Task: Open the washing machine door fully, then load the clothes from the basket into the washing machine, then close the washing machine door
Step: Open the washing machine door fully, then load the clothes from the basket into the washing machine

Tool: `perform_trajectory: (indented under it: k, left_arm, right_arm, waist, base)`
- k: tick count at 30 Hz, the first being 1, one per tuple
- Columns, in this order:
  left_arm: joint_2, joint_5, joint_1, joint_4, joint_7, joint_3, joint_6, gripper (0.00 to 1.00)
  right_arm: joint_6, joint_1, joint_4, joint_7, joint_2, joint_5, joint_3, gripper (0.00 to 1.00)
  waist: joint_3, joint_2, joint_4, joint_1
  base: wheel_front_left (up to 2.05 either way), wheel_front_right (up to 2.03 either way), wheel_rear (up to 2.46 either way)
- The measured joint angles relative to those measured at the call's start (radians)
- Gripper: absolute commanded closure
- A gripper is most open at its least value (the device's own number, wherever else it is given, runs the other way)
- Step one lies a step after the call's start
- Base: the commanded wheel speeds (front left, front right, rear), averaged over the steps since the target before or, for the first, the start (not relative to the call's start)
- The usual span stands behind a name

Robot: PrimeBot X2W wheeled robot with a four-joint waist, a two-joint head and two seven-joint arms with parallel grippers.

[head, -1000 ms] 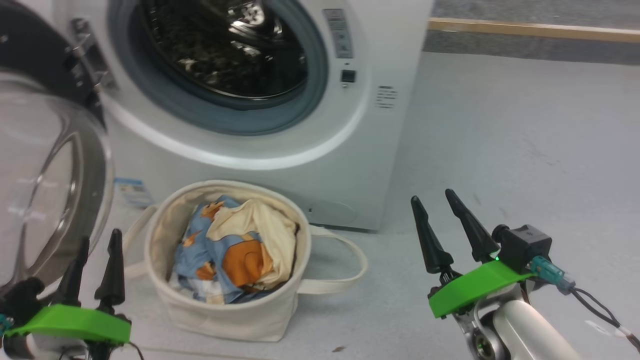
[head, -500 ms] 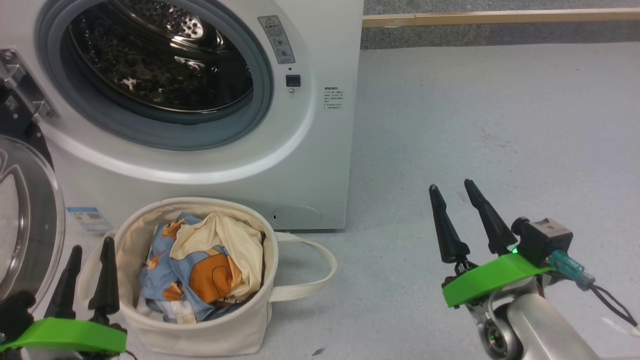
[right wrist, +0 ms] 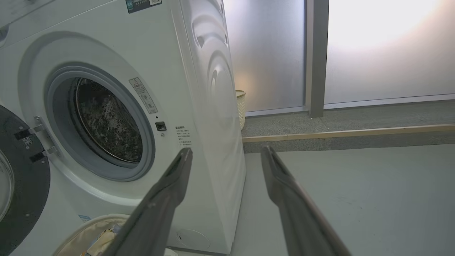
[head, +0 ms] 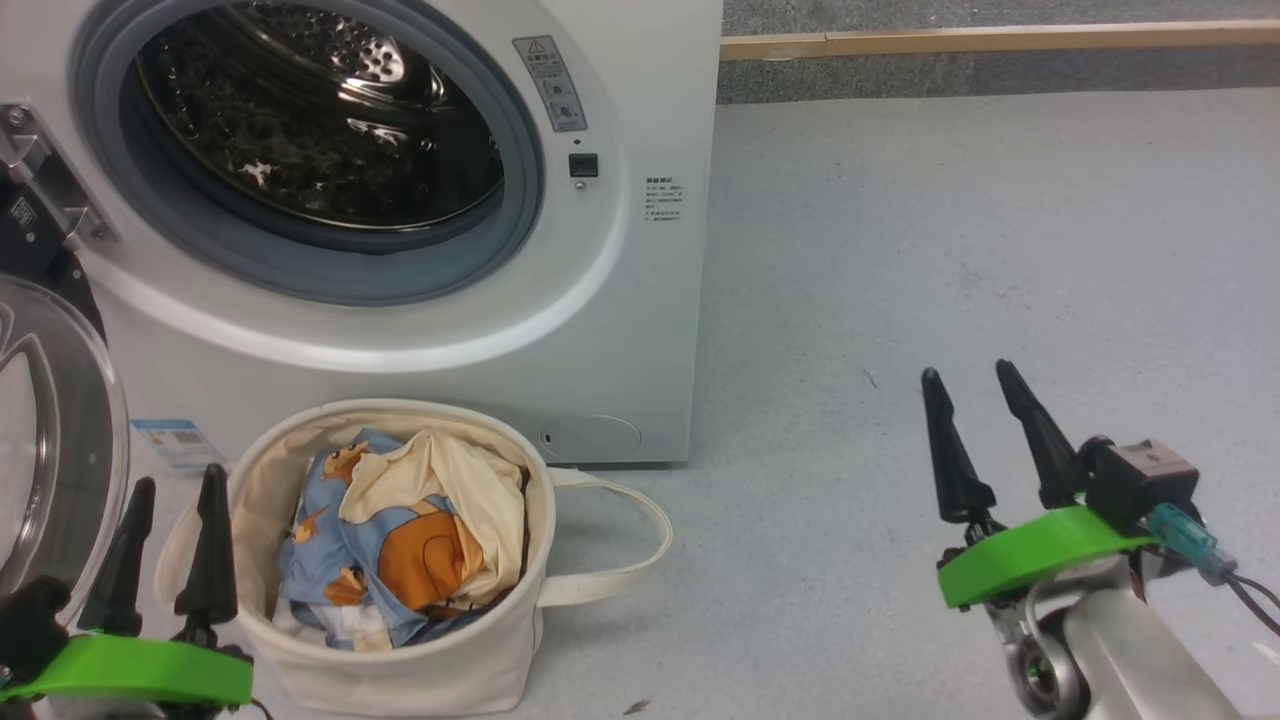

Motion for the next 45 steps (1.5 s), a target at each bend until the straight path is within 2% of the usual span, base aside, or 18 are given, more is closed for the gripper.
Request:
perform_trajectory:
  k: [10, 26, 45]
  left_arm:
    - [-0.021, 0.042, 0.0, 0.0, 0.0, 0.043, -0.009, 0.0]
    - [-0.038, 0.074, 0.0, 0.018, 0.0, 0.09, -0.018, 0.0]
    - [-0.04, 0.081, -0.001, 0.033, 0.0, 0.099, -0.019, 0.0]
  right_arm:
    - [0.0, 0.001, 0.026, 0.0, 0.0, -0.025, -0.063, 0.0]
    - [0.0, 0.001, 0.029, 0.0, 0.005, -0.023, -0.057, 0.0]
    - [0.0, 0.001, 0.025, 0.0, 0.01, -0.023, -0.054, 0.0]
  waist:
    - [-0.009, 0.0, -0.006, 0.0]
    - [-0.008, 0.0, 0.002, 0.0]
    - [-0.015, 0.0, 0.024, 0.0]
  base:
    - [0.0, 0.0, 0.0]
    - [0.29, -0.19, -0.1]
    - [0.73, -0.69, -0.03]
